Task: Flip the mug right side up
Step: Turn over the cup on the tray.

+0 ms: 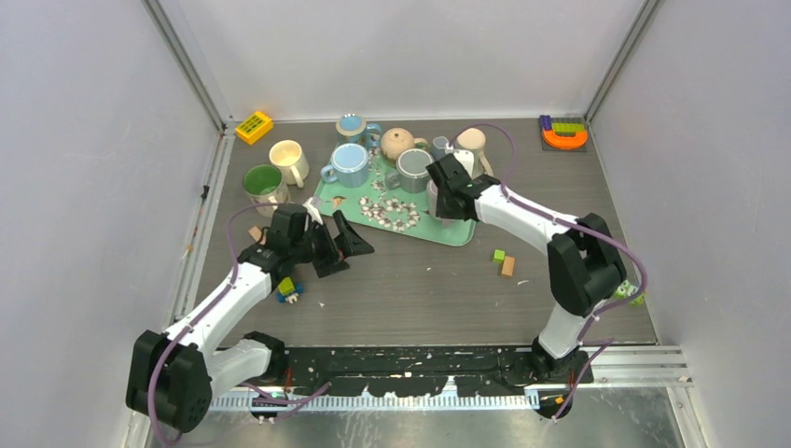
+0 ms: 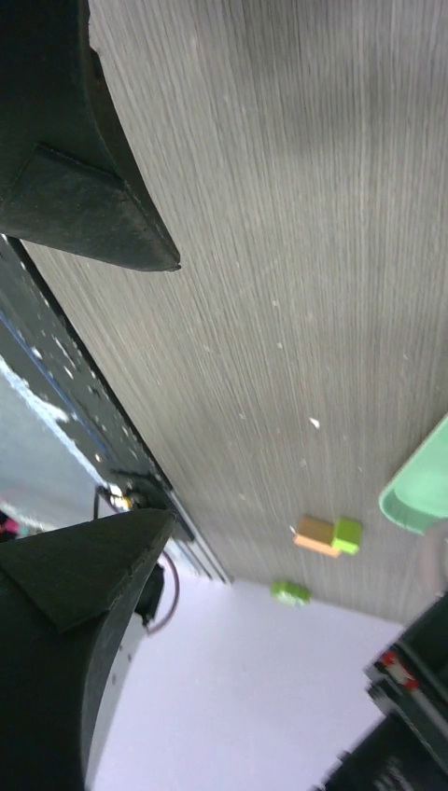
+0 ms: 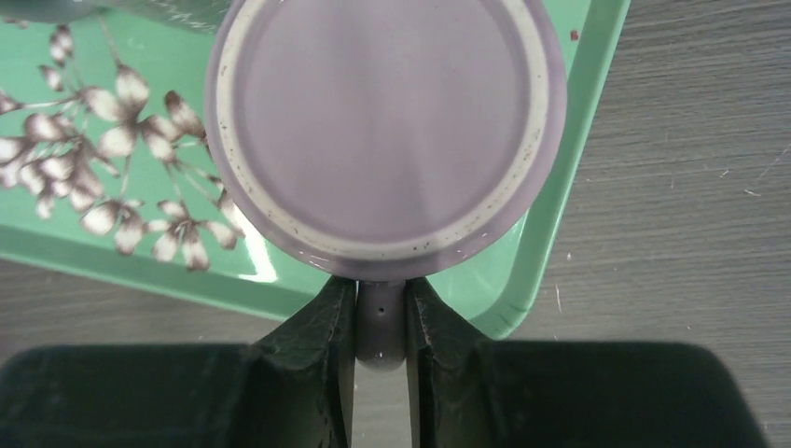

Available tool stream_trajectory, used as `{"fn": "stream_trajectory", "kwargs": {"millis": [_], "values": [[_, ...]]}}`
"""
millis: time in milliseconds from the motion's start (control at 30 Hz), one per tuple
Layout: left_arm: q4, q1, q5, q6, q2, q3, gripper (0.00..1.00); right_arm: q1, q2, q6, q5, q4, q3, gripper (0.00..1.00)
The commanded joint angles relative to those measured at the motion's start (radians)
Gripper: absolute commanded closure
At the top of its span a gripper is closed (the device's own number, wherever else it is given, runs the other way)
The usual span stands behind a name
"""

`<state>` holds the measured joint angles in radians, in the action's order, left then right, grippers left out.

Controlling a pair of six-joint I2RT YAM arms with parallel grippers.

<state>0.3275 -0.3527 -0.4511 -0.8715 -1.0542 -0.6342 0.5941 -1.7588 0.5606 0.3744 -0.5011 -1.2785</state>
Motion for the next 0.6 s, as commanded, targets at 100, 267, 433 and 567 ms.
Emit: {"fn": "stream_trajectory", "kwargs": {"millis": [100,267,433,567], "values": [[-0.278,-0.002,-0.072,-0.258,-0.004,0.029,0.0,0.008,0.207,-0.001,-0.07,0.08,0.004,0.99],[-0.363,-0.002,-0.069,-0.369,-0.002,0.038,0.0,0.01,0.283,0.042,-0.149,0.128,0.017,0.99],[-0.465,-0.002,-0.061,-0.477,-0.007,0.041,0.01,0.034,0.33,0.113,-0.249,0.212,0.02,0.99],[-0.558,-0.002,-0.059,-0.57,-0.025,0.041,0.07,0.063,0.347,0.206,-0.311,0.325,0.029,0.99]]}}
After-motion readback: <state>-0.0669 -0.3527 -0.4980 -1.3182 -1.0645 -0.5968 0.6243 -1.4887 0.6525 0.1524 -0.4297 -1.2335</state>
